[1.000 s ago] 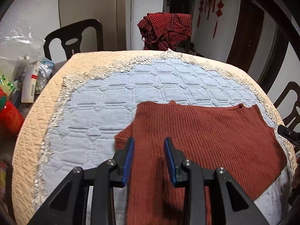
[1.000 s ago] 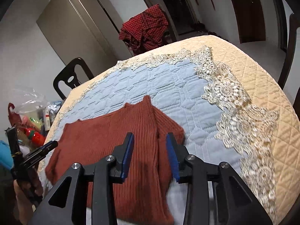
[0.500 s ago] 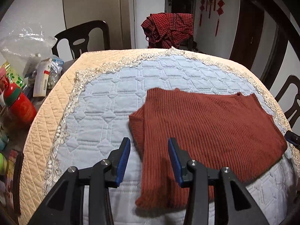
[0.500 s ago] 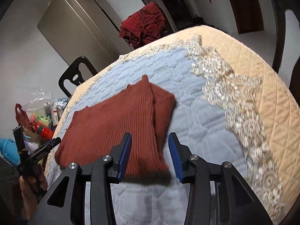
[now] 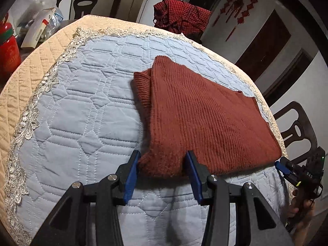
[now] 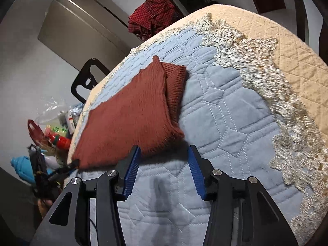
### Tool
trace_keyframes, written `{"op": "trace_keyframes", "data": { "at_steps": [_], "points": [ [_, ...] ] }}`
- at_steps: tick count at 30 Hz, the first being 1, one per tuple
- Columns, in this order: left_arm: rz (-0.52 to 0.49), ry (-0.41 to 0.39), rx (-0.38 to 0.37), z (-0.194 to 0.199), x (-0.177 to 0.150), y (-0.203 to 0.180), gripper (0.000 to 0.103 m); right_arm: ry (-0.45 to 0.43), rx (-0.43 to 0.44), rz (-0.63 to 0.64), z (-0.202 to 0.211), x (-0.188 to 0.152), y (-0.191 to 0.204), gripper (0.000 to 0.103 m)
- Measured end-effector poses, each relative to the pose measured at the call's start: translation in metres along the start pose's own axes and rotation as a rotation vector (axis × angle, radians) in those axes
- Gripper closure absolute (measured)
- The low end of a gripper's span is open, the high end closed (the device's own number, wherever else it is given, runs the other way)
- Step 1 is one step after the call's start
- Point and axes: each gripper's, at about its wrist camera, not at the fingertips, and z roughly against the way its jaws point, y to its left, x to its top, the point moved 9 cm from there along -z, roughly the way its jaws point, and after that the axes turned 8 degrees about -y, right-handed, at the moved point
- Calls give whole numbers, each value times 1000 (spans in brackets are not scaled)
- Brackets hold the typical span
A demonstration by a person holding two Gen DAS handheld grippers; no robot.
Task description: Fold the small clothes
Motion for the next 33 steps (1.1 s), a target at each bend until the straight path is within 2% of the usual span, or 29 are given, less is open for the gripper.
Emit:
{"op": "trace_keyframes", "data": {
  "at_steps": [4,9,11,12,13,14,15,18,23,29,33],
  "points": [
    [55,3,-34,-11,4,-3,55,21,35,2,-15,1,10,54],
    [117,-16,-61,-13,8,0,55,-14,64,-58,-26,11,11,54],
    [125,-13,-55,-16,11,1,60,-28,77,-86,-30,15,11,55],
    [125,-9,-48,-16,11,2,69,-30,77,-94,-32,16,12,59],
    [128,-6,-47,-17,11,3,72,-32,74,-98,-32,17,12,64],
    [136,-2,-51,-16,11,3,75,-31,70,-99,-33,18,12,82],
    [140,1,-56,-16,11,3,79,-28,67,-101,-34,18,12,87],
    [145,1,-66,-9,11,2,83,-34,68,-99,-27,18,14,89],
    [135,18,-94,13,6,-1,85,-39,91,-84,0,16,24,89],
    [147,73,-119,49,-31,2,86,-6,61,-112,38,-10,13,89],
    [153,98,-104,54,-54,8,85,35,12,-118,42,-33,-4,85]
  ]
}}
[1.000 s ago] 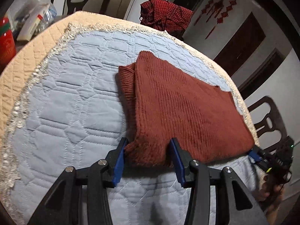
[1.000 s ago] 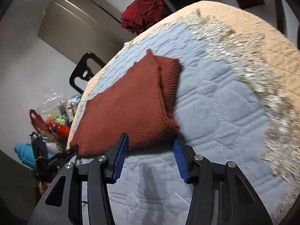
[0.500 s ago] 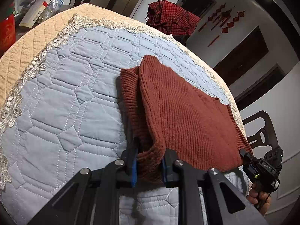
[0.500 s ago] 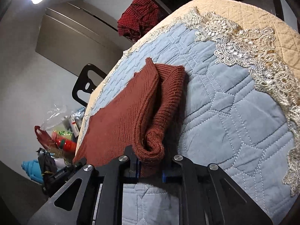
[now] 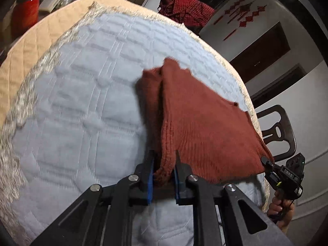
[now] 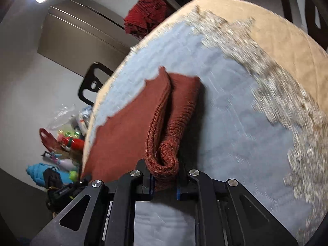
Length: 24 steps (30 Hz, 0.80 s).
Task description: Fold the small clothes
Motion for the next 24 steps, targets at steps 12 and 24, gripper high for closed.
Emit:
{"op": "trace_keyframes", "data": {
  "at_steps": [12,24],
  "points": [
    [-124,-134,72,11,35,1,70,-208,-169,302,41,18,37,75],
    [-118,-123,87,-38,64,7,59,46,-32,482,-89,-26,111,76]
  ]
}}
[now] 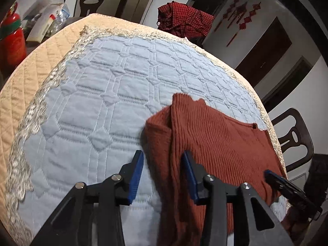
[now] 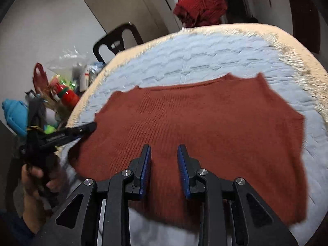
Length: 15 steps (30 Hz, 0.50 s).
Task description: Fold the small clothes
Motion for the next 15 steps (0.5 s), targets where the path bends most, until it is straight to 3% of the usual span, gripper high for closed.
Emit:
{"op": "trace_keyframes", "data": {
  "at_steps": [9,15],
  "points": [
    [52,3,-57,-11,6,1,53,-18,-42,28,-14,5,1,77],
    [101,16,-147,1,-9,-3,53,-32,-55,39,-15,5,3,77]
  ]
}}
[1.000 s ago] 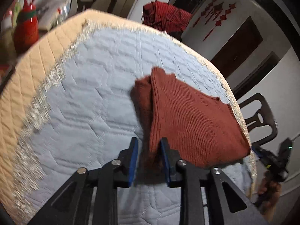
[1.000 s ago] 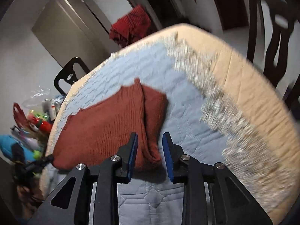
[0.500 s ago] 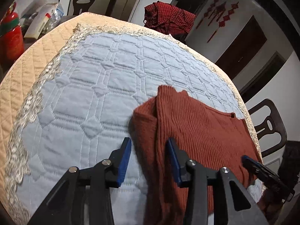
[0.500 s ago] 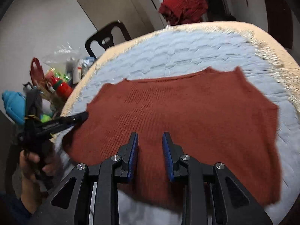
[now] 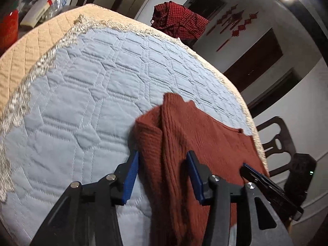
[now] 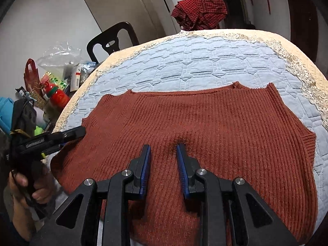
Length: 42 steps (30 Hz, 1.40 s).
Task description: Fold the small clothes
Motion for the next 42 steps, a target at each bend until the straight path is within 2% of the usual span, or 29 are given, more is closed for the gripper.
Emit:
{"op": "trace_keyframes", "data": {
  "at_steps": [5,9,11,12,14,15,18,30,36,42],
  "points": [
    [11,21,-46,2,-10,-10,53,-5,-11,15,-3,2,2,77],
    [-6,23,-46,-5,-5,-15,55,-9,-10,17,-4,2,2,77],
    [-4,22,-46,-9,-2,-15,62,-10,-6,13,-4,2,2,77],
    [-4,26,-42,-11,-2,-15,69,-10,-5,14,-4,2,2,77],
    [3,26,-46,-11,-2,-15,74,-11,-6,18,-4,2,2,77],
    [5,28,-55,-10,-3,-16,81,-12,-7,21,-4,1,2,77],
    [12,24,-84,-4,-3,-20,84,-13,-19,37,-4,1,3,77],
    [-1,-11,-185,20,17,-58,85,4,-60,94,-4,3,8,77],
    [-38,-16,-176,23,21,-73,86,2,-80,119,5,1,9,77],
    [-93,-26,-122,22,20,-72,85,1,-94,135,6,0,10,77]
  ]
}}
